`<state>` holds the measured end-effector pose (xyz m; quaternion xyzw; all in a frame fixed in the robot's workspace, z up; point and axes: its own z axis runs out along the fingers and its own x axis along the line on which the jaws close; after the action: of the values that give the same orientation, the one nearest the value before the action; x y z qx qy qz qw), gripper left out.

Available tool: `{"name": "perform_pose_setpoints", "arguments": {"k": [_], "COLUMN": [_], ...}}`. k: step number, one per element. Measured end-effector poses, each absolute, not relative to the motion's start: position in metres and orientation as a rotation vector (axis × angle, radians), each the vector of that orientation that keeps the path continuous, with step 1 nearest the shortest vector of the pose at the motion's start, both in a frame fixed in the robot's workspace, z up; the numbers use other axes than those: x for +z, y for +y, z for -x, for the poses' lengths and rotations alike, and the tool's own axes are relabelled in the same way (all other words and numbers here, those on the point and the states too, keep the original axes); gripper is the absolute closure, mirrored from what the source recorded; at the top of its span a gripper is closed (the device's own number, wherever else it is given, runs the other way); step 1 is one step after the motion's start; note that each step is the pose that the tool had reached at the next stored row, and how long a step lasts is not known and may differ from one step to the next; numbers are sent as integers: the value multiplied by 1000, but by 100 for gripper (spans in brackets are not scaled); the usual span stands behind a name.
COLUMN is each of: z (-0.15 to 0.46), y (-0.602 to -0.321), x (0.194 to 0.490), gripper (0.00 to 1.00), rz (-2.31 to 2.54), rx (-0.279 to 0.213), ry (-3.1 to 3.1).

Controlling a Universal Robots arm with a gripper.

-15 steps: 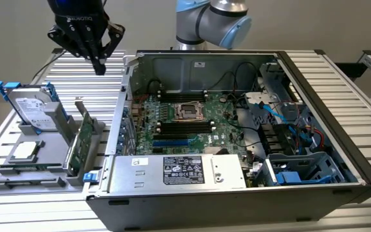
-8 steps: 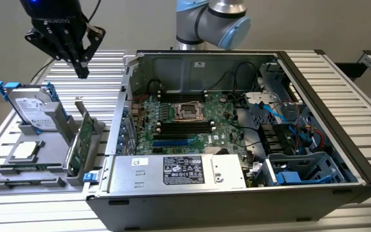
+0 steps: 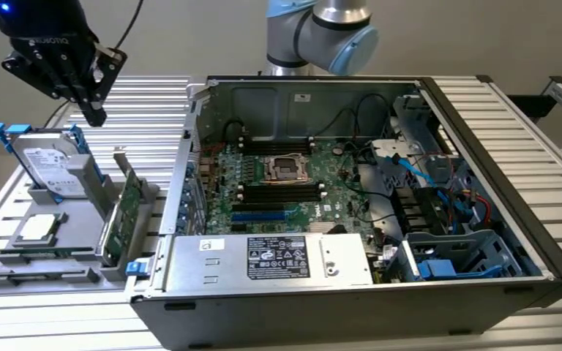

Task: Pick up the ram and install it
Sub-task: 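Reach for the ram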

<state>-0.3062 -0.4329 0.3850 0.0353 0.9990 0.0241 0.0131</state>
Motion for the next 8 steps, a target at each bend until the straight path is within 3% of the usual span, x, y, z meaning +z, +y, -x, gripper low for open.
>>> {"name": "perform_pose_setpoints", "arguments": {"k": [8], "z": [338], "y": [-439], "x": [377], "gripper": [89], "rz": [-110], "rx": [75], "ry": [3117]}}
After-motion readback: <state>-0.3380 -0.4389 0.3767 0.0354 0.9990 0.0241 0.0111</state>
